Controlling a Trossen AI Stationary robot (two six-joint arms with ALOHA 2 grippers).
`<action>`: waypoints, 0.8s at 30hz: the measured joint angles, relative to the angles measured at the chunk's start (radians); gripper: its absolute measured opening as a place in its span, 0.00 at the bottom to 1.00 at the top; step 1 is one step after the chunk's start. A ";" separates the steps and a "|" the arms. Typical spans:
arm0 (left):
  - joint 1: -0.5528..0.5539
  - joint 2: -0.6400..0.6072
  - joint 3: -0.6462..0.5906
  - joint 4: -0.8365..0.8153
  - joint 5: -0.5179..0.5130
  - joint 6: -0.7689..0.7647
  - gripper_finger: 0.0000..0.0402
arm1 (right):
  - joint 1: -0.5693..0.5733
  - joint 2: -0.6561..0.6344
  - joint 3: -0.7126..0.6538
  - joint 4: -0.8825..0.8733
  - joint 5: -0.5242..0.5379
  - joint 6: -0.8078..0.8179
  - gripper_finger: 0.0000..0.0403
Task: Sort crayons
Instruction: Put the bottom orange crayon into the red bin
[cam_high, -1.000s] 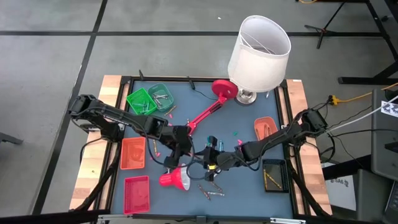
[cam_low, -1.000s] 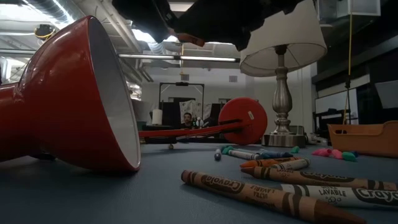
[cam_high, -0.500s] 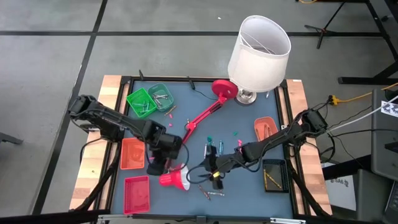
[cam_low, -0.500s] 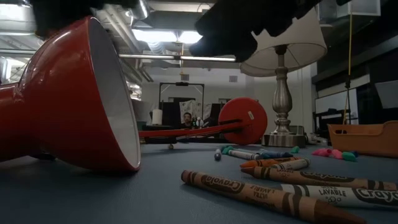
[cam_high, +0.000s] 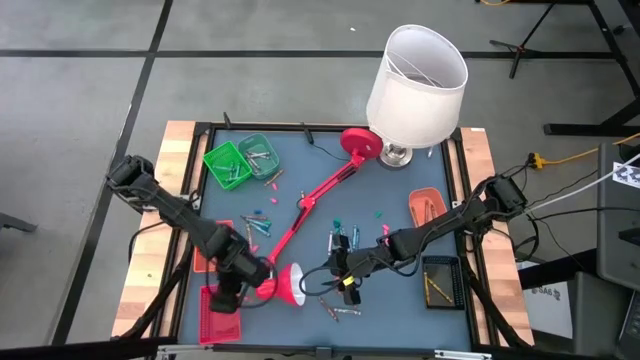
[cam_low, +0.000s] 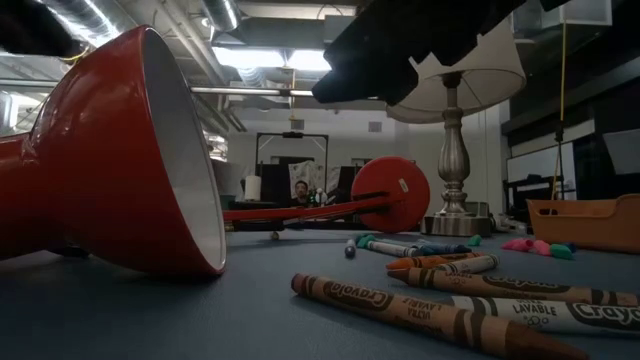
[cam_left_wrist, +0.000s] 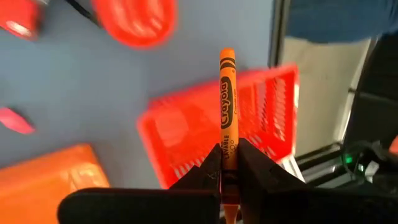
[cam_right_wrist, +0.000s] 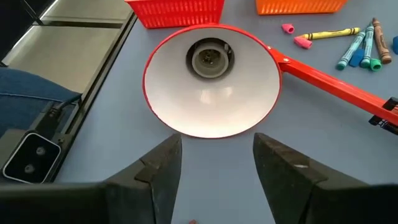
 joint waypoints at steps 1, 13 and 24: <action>-0.022 0.000 0.000 0.000 0.000 -0.018 0.02 | 0.000 0.000 0.000 0.000 0.000 0.000 0.49; -0.228 0.000 0.000 0.000 -0.166 -0.235 0.02 | 0.000 0.008 -0.001 -0.172 0.001 -0.001 0.49; -0.271 0.000 0.000 -0.029 -0.177 -0.443 0.16 | -0.001 0.048 -0.001 -0.279 0.026 -0.015 0.49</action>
